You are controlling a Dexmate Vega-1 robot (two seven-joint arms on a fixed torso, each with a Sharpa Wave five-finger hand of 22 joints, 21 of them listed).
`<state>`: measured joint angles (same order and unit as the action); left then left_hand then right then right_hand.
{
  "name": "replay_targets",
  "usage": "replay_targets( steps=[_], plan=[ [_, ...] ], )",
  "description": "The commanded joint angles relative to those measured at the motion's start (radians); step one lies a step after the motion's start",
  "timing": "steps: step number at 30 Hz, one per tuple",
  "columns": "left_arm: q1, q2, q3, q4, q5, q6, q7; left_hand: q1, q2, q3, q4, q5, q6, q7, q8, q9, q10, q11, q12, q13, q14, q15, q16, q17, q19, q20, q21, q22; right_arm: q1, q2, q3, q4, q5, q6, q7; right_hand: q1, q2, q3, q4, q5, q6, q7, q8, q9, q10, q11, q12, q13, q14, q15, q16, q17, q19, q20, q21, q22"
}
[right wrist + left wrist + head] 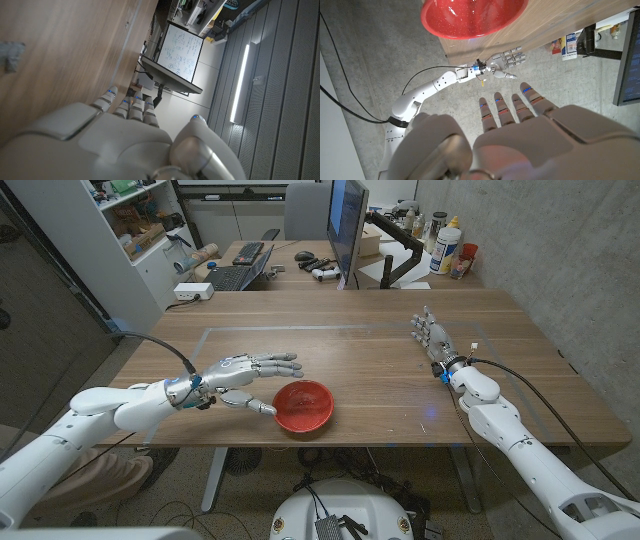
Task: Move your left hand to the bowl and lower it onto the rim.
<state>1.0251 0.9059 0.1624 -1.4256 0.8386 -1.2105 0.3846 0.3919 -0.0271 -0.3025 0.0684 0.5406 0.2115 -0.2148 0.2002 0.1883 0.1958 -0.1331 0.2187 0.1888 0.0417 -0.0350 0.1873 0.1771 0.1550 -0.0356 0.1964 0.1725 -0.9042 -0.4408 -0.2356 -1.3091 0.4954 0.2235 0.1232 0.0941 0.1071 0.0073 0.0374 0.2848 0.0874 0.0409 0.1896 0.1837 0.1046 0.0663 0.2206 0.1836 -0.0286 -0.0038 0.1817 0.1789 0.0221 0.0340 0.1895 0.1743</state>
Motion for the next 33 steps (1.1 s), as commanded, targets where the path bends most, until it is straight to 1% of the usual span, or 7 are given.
replay_targets(
  steps=[1,7,12,21,30,33],
  plan=[
    [0.015,0.065,0.040,-0.030,0.076,0.040,0.129,0.015,0.000,0.001,-0.009,0.010,0.010,-0.005,0.007,0.005,0.014,0.000,0.010,0.002,0.014,-0.141,0.010,0.002,0.010,-0.066,0.004,0.002,0.013,0.004,-0.002,0.019,-0.002,-0.002,0.011,0.008,0.010,0.007,0.001,0.001,-0.002,0.001,-0.001,0.002,0.000,-0.003,-0.005,0.004,-0.008,-0.002,0.001,0.002,-0.003,0.010,0.006,0.005],
    [0.032,0.116,0.064,-0.034,0.088,0.075,0.185,0.029,0.002,0.005,-0.015,0.019,0.026,-0.003,0.013,0.005,0.029,-0.008,0.014,0.003,0.032,-0.143,0.014,0.003,0.020,-0.063,0.007,0.003,0.012,0.005,-0.001,0.019,-0.002,-0.004,0.010,0.007,0.010,0.007,0.001,0.000,-0.003,0.000,-0.001,0.002,0.000,-0.004,-0.005,0.004,-0.009,-0.002,0.001,0.002,-0.003,0.009,0.007,0.005],
    [0.033,0.152,0.093,-0.039,0.085,0.105,0.208,0.039,0.003,0.007,-0.019,0.026,0.038,-0.003,0.017,0.005,0.038,-0.011,0.015,0.004,0.043,-0.140,0.016,0.004,0.026,-0.062,0.008,0.004,0.012,0.007,0.000,0.019,-0.001,-0.007,0.009,0.006,0.009,0.007,0.002,0.000,-0.003,-0.003,-0.001,0.002,-0.001,-0.004,-0.005,0.004,-0.010,-0.003,0.001,0.002,-0.003,0.009,0.006,0.005],
    [-0.010,0.186,0.169,-0.034,0.117,0.145,0.276,0.049,0.004,0.009,-0.023,0.032,0.049,-0.004,0.019,0.005,0.044,-0.012,0.015,0.005,0.053,-0.141,0.018,0.005,0.033,-0.062,0.009,0.004,0.021,0.014,-0.009,0.032,-0.005,0.002,0.021,0.005,0.009,0.007,0.002,-0.001,-0.005,-0.004,-0.001,0.002,-0.002,-0.004,-0.006,0.004,-0.010,-0.004,0.001,0.002,-0.002,0.008,0.007,0.005],
    [-0.031,0.212,0.239,-0.032,0.098,0.182,0.295,0.057,0.005,0.010,-0.026,0.037,0.059,-0.003,0.022,0.005,0.049,-0.007,0.015,0.005,0.060,-0.143,0.018,0.005,0.039,-0.059,0.010,0.005,0.018,0.010,-0.008,0.033,-0.005,-0.006,0.020,0.004,0.008,0.007,0.003,-0.002,-0.005,-0.002,-0.001,0.002,-0.003,-0.005,-0.006,0.004,-0.010,-0.004,0.001,0.002,-0.003,0.008,0.007,0.005],
    [-0.025,0.228,0.251,-0.040,0.086,0.193,0.297,0.059,0.005,0.010,-0.027,0.039,0.064,-0.003,0.023,0.005,0.052,-0.007,0.016,0.005,0.063,-0.145,0.019,0.005,0.042,-0.061,0.010,0.005,0.017,0.012,-0.006,0.036,-0.002,-0.005,0.021,0.003,0.008,0.007,0.003,-0.002,-0.005,-0.004,-0.001,0.002,-0.004,-0.003,-0.006,0.004,-0.011,-0.003,0.001,0.002,-0.003,0.009,0.007,0.005]
  ],
)
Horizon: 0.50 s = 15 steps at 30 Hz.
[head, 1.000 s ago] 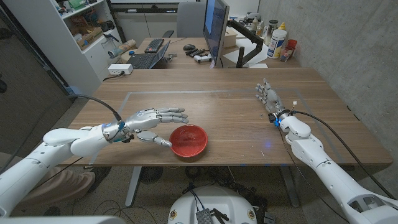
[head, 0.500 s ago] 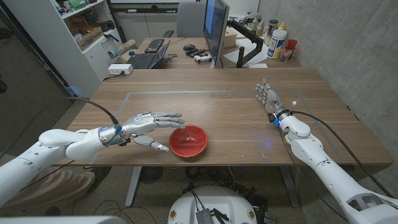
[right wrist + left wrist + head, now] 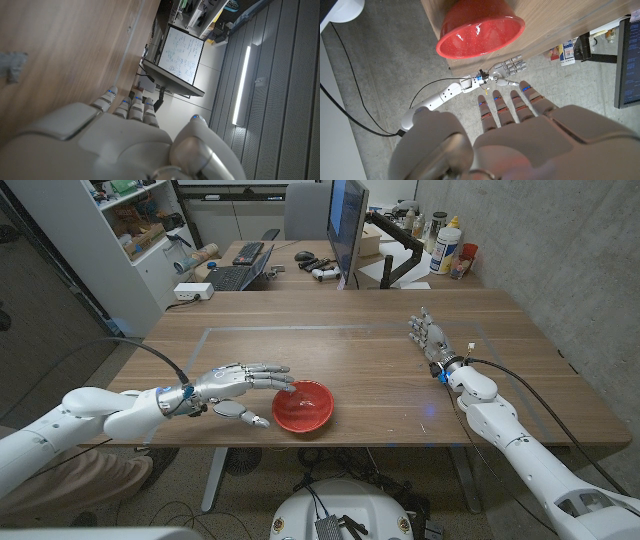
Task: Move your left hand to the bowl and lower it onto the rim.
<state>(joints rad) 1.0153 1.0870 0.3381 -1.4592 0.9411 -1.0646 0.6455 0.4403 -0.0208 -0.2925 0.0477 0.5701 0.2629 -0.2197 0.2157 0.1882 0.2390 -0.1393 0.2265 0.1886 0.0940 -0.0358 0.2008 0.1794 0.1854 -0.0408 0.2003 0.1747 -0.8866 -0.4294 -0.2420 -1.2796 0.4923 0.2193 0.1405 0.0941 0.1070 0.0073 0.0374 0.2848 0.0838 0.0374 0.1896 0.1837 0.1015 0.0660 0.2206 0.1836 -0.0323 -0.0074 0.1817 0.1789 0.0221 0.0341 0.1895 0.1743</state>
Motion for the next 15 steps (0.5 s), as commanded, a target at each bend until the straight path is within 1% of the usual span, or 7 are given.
replay_targets(
  steps=[1,5,9,11,13,15],
  plan=[
    [-0.013,0.053,0.078,-0.009,-0.016,0.051,0.040,0.012,-0.001,0.001,-0.006,0.010,0.014,0.002,0.008,0.005,0.009,0.000,0.008,0.005,0.012,-0.146,0.005,0.003,0.012,-0.055,0.006,0.003,0.000,-0.002,0.000,0.008,-0.003,0.002,0.004,0.003,0.008,0.007,0.003,-0.003,-0.001,-0.001,-0.001,0.002,-0.001,-0.003,-0.006,0.004,-0.007,0.001,0.001,0.002,-0.003,0.009,0.007,0.005],
    [-0.011,0.069,0.090,-0.013,-0.024,0.066,0.041,0.014,-0.001,0.001,-0.007,0.011,0.019,0.002,0.009,0.005,0.010,-0.003,0.007,0.005,0.013,-0.147,0.005,0.003,0.013,-0.056,0.006,0.003,0.000,-0.004,-0.001,0.014,-0.006,0.004,0.006,0.002,0.008,0.006,0.004,-0.003,-0.001,0.000,0.000,0.002,0.000,-0.005,-0.006,0.004,-0.007,0.000,0.001,0.002,-0.003,0.008,0.007,0.005],
    [-0.020,0.072,0.108,-0.012,-0.006,0.077,0.061,0.018,0.000,0.001,-0.009,0.013,0.024,0.002,0.011,0.005,0.014,-0.005,0.008,0.005,0.014,-0.147,0.004,0.003,0.014,-0.056,0.006,0.003,0.001,-0.002,-0.001,0.022,-0.003,0.004,0.012,0.002,0.007,0.006,0.003,-0.003,-0.002,0.000,-0.001,0.002,0.000,-0.005,-0.006,0.004,-0.008,0.000,0.001,0.002,-0.003,0.009,0.007,0.005],
    [-0.025,0.072,0.119,-0.010,-0.007,0.080,0.065,0.019,0.000,0.002,-0.009,0.015,0.026,0.002,0.011,0.005,0.014,-0.001,0.007,0.005,0.014,-0.149,0.003,0.003,0.014,-0.056,0.005,0.003,0.000,0.001,0.000,0.024,0.001,0.005,0.014,0.002,0.006,0.006,0.003,-0.003,-0.002,0.000,-0.001,0.002,0.000,-0.003,-0.006,0.004,-0.008,0.000,0.001,0.002,-0.003,0.008,0.007,0.005],
    [-0.034,0.067,0.130,0.003,0.006,0.072,0.096,0.021,0.000,0.002,-0.010,0.015,0.028,0.001,0.011,0.005,0.014,-0.003,0.007,0.005,0.015,-0.149,0.003,0.003,0.014,-0.056,0.005,0.003,-0.001,0.000,0.001,0.024,0.000,0.005,0.012,0.002,0.006,0.006,0.004,-0.004,-0.002,0.000,0.000,0.002,0.000,-0.003,-0.006,0.004,-0.008,0.000,0.001,0.002,-0.003,0.008,0.007,0.005],
    [-0.040,0.070,0.139,0.003,0.014,0.076,0.102,0.028,0.001,0.003,-0.013,0.020,0.040,0.002,0.014,0.005,0.028,-0.010,0.010,0.005,0.022,-0.154,0.004,0.003,0.020,-0.061,0.006,0.003,-0.002,0.000,0.002,0.023,0.001,0.002,0.012,0.001,0.005,0.005,0.004,-0.004,-0.001,0.000,0.000,0.002,0.000,-0.004,-0.006,0.004,-0.008,0.000,0.001,0.002,-0.003,0.008,0.007,0.005]
  ],
)
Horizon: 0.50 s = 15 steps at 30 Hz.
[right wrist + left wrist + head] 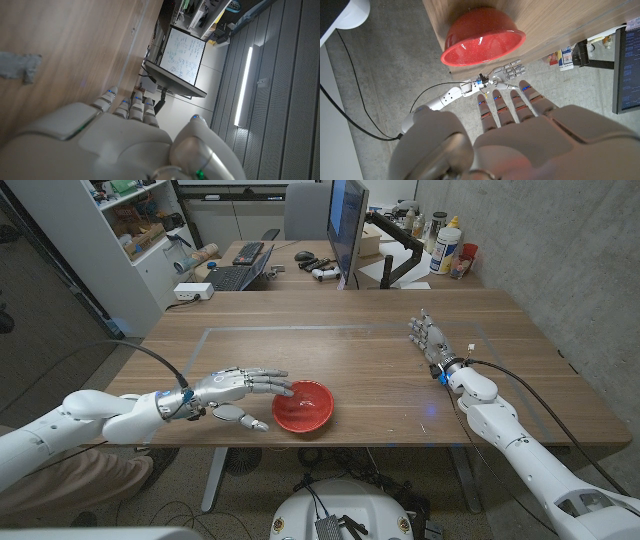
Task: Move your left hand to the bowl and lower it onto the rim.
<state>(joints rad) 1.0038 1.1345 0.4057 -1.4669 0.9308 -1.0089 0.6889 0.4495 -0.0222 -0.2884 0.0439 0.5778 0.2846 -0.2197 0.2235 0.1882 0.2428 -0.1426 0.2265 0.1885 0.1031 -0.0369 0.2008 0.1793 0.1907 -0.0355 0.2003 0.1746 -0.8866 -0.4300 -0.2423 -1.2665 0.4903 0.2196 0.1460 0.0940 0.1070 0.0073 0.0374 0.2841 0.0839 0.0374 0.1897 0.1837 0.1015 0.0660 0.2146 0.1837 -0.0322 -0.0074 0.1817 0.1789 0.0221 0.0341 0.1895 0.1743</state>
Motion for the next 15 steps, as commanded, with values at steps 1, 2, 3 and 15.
replay_targets(
  steps=[1,2,3,15],
  plan=[
    [-0.033,0.024,0.077,0.013,0.021,0.022,0.054,0.020,0.002,-0.001,-0.009,0.013,0.022,0.002,0.007,0.005,0.027,-0.006,0.011,0.005,0.014,-0.155,0.004,0.004,0.016,-0.067,0.006,0.003,-0.003,0.001,0.002,0.008,0.003,0.000,0.005,0.000,0.005,0.005,0.004,-0.004,-0.002,-0.001,0.000,0.002,0.000,-0.005,0.001,0.004,-0.008,0.000,0.001,0.002,-0.003,0.008,0.007,0.005],
    [-0.037,0.023,0.082,0.015,0.019,0.022,0.053,0.021,0.002,-0.001,-0.010,0.014,0.024,0.002,0.008,0.005,0.028,-0.005,0.011,0.005,0.016,-0.157,0.004,0.004,0.016,-0.067,0.006,0.003,-0.004,0.001,0.002,0.008,0.003,0.002,0.006,-0.001,0.005,0.005,0.005,-0.004,-0.001,-0.001,0.000,0.002,0.000,-0.005,0.000,0.004,-0.008,-0.001,0.001,0.002,-0.003,0.008,0.007,0.005],
    [-0.043,0.022,0.088,0.018,0.019,0.022,0.053,0.022,0.002,-0.001,-0.010,0.014,0.026,0.002,0.008,0.005,0.029,-0.005,0.011,0.005,0.016,-0.157,0.004,0.004,0.017,-0.067,0.006,0.003,-0.004,0.001,0.002,0.008,0.003,0.002,0.007,-0.001,0.005,0.005,0.005,-0.004,-0.001,-0.001,0.000,0.002,0.000,-0.005,0.000,0.004,-0.008,0.000,0.002,0.002,-0.003,0.008,0.007,0.005],
    [-0.073,0.021,0.135,0.022,0.019,0.032,0.044,0.032,0.002,0.000,-0.014,0.020,0.042,0.001,0.011,0.005,0.031,-0.002,0.008,0.005,0.018,-0.155,0.001,0.004,0.019,-0.068,0.004,0.003,-0.010,0.003,0.007,0.014,0.008,0.010,0.010,-0.007,0.005,0.003,0.008,-0.006,0.000,0.000,0.001,0.002,0.000,-0.006,0.000,0.004,-0.008,-0.001,0.002,0.002,-0.003,0.007,0.007,0.005]
  ],
)
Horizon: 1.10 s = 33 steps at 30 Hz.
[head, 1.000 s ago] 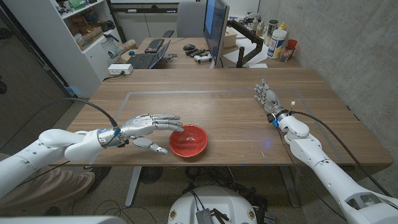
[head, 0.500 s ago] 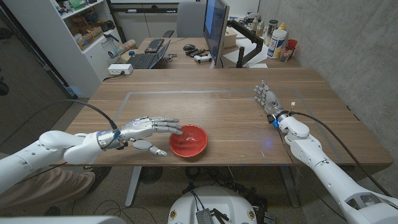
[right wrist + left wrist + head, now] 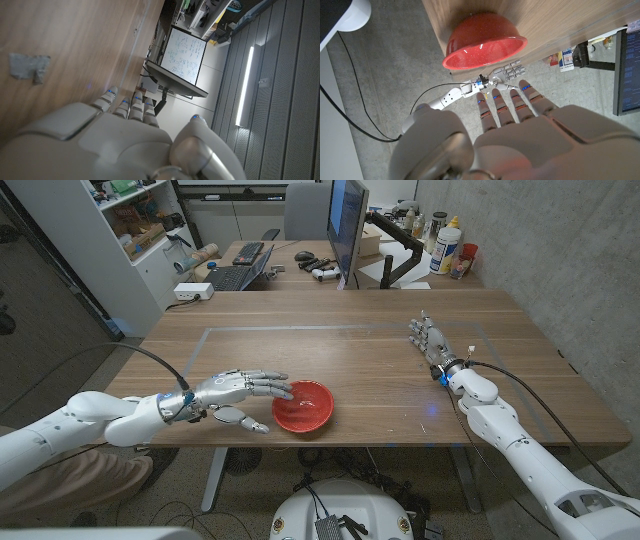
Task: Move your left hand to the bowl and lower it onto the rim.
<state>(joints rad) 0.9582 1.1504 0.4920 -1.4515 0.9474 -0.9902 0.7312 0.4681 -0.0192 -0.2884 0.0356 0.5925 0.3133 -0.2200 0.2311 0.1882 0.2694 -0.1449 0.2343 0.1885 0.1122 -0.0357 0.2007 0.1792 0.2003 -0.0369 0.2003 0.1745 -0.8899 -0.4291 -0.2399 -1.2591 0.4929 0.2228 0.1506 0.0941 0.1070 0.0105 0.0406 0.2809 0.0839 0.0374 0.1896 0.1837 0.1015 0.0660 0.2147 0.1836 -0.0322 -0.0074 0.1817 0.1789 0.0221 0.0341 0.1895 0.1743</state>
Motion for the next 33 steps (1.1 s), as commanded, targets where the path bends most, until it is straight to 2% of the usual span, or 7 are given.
replay_targets(
  steps=[1,18,33],
  plan=[
    [-0.029,0.006,0.051,0.007,0.001,0.014,0.000,0.014,-0.001,0.000,-0.006,0.006,0.015,0.002,0.004,0.005,0.004,0.000,0.000,0.005,0.009,-0.156,0.001,0.004,0.009,-0.066,0.004,0.003,-0.008,0.003,0.006,0.005,0.009,0.004,0.007,-0.007,0.005,0.000,0.005,-0.003,0.001,0.000,0.001,0.002,0.000,-0.005,0.001,0.004,-0.008,-0.001,0.002,0.002,-0.003,0.007,0.007,0.005],
    [-0.057,-0.010,0.093,0.018,0.013,0.015,0.021,0.026,0.001,0.001,-0.009,0.013,0.041,0.002,0.008,0.004,0.021,0.002,0.001,0.005,0.019,-0.159,0.000,0.004,0.016,-0.068,0.004,0.003,-0.013,-0.002,0.008,-0.001,0.006,-0.001,0.009,-0.011,0.006,0.000,0.008,-0.004,0.002,-0.001,0.001,0.002,-0.001,-0.005,0.000,0.004,-0.010,-0.001,0.002,0.002,-0.004,0.007,0.007,0.005],
    [-0.063,-0.017,0.113,0.023,-0.004,0.026,-0.011,0.030,0.003,0.002,-0.010,0.016,0.048,0.001,0.007,0.004,0.024,-0.004,-0.001,0.004,0.026,-0.162,0.001,0.004,0.019,-0.067,0.004,0.003,-0.009,-0.001,0.009,0.010,0.009,0.000,0.018,-0.014,0.005,-0.001,0.010,-0.005,0.003,-0.001,0.002,0.002,0.000,-0.004,0.001,0.004,-0.010,-0.002,0.002,0.002,-0.005,0.006,0.007,0.006]
  ],
)
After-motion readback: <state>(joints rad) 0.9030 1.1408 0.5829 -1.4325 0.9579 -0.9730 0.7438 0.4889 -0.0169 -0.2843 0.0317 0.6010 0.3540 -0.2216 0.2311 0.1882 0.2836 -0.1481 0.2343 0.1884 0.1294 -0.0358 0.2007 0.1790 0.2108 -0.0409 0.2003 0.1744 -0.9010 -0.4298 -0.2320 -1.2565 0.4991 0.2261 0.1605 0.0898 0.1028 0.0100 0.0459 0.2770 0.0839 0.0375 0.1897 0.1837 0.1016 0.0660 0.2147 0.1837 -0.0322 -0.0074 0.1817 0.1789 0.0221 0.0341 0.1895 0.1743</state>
